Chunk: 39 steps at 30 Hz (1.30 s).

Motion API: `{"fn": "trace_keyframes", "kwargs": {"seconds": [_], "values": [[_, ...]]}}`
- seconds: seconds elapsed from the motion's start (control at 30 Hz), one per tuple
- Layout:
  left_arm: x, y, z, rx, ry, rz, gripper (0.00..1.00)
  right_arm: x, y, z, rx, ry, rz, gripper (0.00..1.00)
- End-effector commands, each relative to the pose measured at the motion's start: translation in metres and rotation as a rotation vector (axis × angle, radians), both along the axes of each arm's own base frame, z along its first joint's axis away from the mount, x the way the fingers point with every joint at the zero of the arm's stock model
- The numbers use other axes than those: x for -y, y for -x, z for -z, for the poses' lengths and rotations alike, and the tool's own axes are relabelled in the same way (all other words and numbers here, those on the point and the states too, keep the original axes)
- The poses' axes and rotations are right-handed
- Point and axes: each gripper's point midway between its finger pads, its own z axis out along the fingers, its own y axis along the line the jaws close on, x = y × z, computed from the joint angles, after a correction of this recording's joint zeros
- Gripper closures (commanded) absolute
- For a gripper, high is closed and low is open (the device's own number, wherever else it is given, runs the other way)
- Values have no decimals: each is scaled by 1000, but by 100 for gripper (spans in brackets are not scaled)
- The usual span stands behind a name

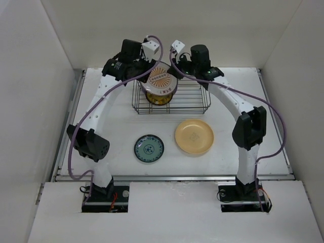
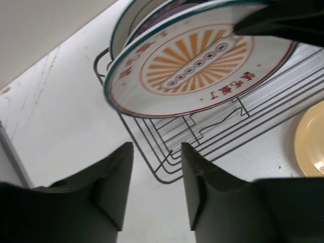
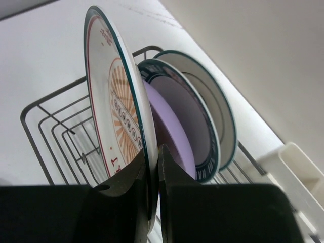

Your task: Unload the plates from the dish rack

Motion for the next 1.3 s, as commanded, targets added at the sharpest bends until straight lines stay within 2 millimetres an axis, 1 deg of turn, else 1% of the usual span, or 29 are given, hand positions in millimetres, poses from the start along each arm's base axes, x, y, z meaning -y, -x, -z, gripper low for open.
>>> {"fn": "trace_keyframes", "kwargs": {"seconds": [0.0, 0.07, 0.1, 0.17, 0.2, 0.23, 0.3, 0.33, 0.37, 0.4, 0.43, 0.47, 0.5, 0.53, 0.57, 0.6, 0.63, 0.67, 0.73, 0.77, 0.8, 0.83, 0.87, 0.97, 1.0, 1.07, 1.13, 1.23, 1.27], "values": [[-20, 22, -70, 125, 82, -75, 56, 14, 14, -104, 170, -162, 76, 100], [-26, 25, -74, 127, 90, -91, 48, 22, 14, -101, 148, -172, 129, 100], [-27, 29, -76, 128, 100, -97, 40, 25, 17, -108, 149, -183, 141, 100], [-39, 31, -76, 118, 123, -109, 35, 33, 18, -104, 104, -209, 208, 100], [-42, 30, -68, 95, 126, -130, 32, 40, 23, -115, 104, -233, 239, 100], [-48, 32, -69, 97, 126, -140, 30, 44, 26, -118, 65, -274, 276, 100], [-60, 37, -67, 92, 127, -160, 27, 73, 21, -109, 5, -312, 426, 100], [-65, 40, -54, 54, 112, -171, 26, 88, 30, -117, -58, -380, 494, 100], [-71, 44, -53, 54, 103, -175, 24, 104, 31, -115, -95, -414, 560, 100], [-78, 42, -44, 35, 95, -195, 23, 140, 25, -94, -146, -429, 699, 100], [-83, 47, -31, 4, 83, -205, 23, 162, 36, -98, -174, -475, 763, 100], [-88, 49, -26, -6, 71, -209, 23, 180, 39, -93, -235, -563, 836, 100], [-93, 51, -22, -15, 68, -220, 23, 217, 40, -85, -254, -609, 931, 100], [-93, 54, -14, -40, 57, -207, 22, 236, 49, -44, -337, -608, 1007, 100], [-94, 56, -3, -63, 38, -199, 22, 253, 63, -52, -326, -679, 1039, 100], [-90, 57, 2, -80, 47, -181, 22, 267, 70, -44, -369, -759, 1092, 100], [-89, 60, 7, -99, 41, -166, 22, 292, 80, -8, -424, -767, 1173, 100], [-87, 62, 11, -110, 45, -157, 22, 302, 92, -16, -395, -825, 1184, 100], [-81, 64, 15, -130, 63, -130, 22, 324, 105, -5, -408, -903, 1242, 100], [-80, 65, 15, -130, 64, -116, 20, 331, 115, 17, -437, -906, 1290, 100], [-78, 66, 19, -142, 68, -107, 20, 338, 122, 12, -420, -959, 1308, 100], [-76, 65, 22, -154, 71, -101, 20, 345, 127, 19, -423, -978, 1343, 100], [-73, 64, 26, -165, 71, -85, 20, 361, 135, 40, -436, -992, 1421, 100], [-70, 64, 35, -197, 75, -72, 20, 384, 150, 65, -458, -1093, 1547, 100], [-70, 66, 36, -207, 73, -73, 20, 386, 156, 86, -491, -1099, 1580, 100], [-69, 65, 40, -218, 76, -66, 19, 388, 158, 98, -510, -1161, 1599, 100], [-69, 67, 41, -229, 73, -67, 19, 393, 166, 129, -555, -1165, 1672, 100], [-68, 68, 39, -228, 73, -54, 19, 402, 177, 156, -585, -1228, 1754, 100], [-68, 68, 39, -228, 73, -54, 19, 403, 172, 156, -564, -1255, 1736, 100]]}}
